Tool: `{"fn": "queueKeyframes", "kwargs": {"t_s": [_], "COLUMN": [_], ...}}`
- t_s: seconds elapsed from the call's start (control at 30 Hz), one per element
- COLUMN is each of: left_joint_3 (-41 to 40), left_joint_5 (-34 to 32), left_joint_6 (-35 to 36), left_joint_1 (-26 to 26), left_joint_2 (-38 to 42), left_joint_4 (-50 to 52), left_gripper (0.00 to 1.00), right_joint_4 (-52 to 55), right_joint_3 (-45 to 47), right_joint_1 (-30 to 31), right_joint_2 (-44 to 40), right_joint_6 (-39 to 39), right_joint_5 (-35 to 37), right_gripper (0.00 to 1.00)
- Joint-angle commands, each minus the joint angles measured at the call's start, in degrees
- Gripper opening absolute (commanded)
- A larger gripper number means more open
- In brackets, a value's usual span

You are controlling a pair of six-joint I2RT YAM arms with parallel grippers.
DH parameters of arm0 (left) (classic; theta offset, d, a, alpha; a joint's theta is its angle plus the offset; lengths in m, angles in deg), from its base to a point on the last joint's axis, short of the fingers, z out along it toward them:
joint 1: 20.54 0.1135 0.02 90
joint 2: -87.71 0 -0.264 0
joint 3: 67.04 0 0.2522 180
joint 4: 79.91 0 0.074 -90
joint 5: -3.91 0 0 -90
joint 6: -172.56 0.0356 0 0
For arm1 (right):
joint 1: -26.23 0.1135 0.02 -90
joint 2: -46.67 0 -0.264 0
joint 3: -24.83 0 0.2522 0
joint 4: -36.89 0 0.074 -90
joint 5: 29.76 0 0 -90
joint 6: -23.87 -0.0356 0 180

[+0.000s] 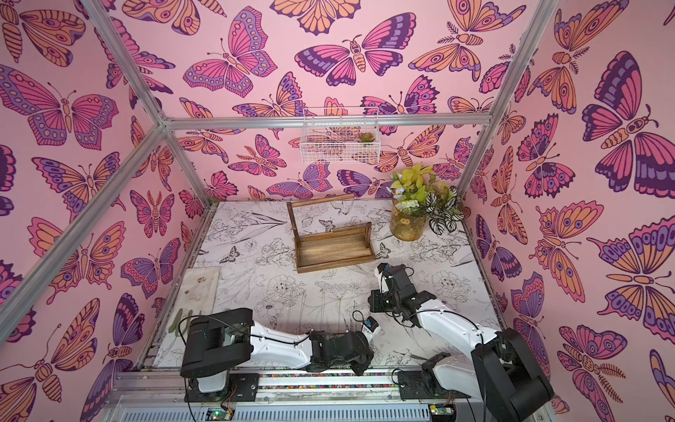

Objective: Take the necklace off the jewelry display stand
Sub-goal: Place the necklace at the center of the board.

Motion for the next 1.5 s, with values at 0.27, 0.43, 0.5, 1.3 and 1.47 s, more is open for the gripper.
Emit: {"fn": "queueKeyframes", "kwargs": {"t_s": [0.27,0.43,0.5,1.3,1.47], "left_joint_3": [0.74,0.44,-0.24,-4.05,-4.58], "left_joint_5": [0.57,0.34,0.23,-2.59,-3.87], "left_joint_6": [-0.49,-1.08,-1.43,1.7,1.97], "left_joint_1": [-0.59,-0.74,-0.83,-0.77,-0.84], "left_joint_2": [-1.78,-1.31,-0.51,11.61,14.26], "left_joint_4": [4.44,4.73,5.07,11.58,12.79], "left_gripper": [0.17,0.24,0.29,0.58,0.6], "right_joint_4": [-0.5,-0.22,-0.03,0.07,0.52], "right_joint_3": [-0.62,-1.1,-1.44,-8.96,-9.4], "right_joint_1": [0.45,0.6,0.58,0.61,0.56], "right_joint_2": [2.08,2.9,3.67,12.26,10.93], "right_joint_6": [0.6,0.51,0.56,3.15,3.39], "right_joint_5": [1.43,1.97,2.15,7.17,7.95], "right_gripper": [0.0,0.0,0.0,0.56,0.63]}}
